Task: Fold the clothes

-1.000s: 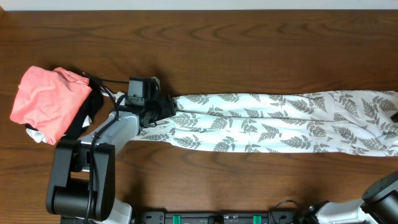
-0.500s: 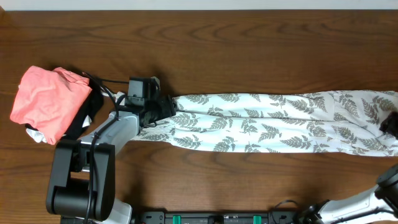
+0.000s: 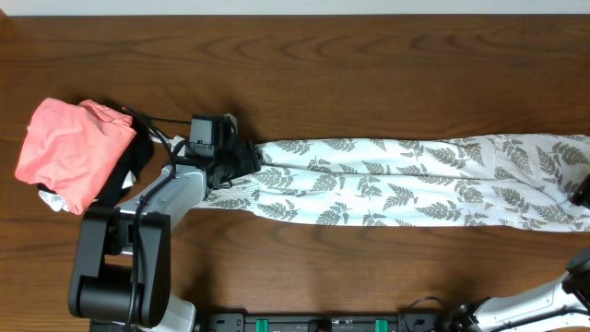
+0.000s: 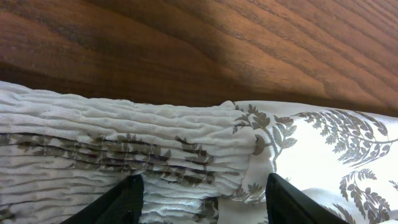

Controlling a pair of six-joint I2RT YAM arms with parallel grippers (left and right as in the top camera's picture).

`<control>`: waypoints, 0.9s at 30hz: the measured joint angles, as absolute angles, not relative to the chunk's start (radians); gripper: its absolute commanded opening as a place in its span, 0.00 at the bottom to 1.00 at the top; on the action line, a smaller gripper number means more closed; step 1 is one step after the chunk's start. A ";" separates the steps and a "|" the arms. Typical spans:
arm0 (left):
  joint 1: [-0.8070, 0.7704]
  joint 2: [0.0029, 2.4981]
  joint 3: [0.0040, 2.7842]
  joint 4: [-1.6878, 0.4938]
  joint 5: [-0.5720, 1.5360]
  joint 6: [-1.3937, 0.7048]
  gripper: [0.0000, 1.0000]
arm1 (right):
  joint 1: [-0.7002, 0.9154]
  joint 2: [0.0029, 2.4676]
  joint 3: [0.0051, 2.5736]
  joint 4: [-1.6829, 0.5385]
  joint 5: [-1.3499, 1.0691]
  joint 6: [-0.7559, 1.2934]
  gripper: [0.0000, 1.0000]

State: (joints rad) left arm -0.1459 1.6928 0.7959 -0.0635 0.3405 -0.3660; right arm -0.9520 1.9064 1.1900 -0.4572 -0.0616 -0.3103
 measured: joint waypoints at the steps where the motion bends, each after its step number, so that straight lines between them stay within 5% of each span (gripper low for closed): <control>1: -0.146 1.693 0.796 -0.064 0.340 -0.366 0.64 | -0.956 1.911 1.190 -0.457 -0.060 -0.311 0.85; 27: -0.146 1.693 0.796 -0.064 0.340 -0.366 0.64 | -0.970 1.985 1.203 -0.398 -0.125 -0.311 0.81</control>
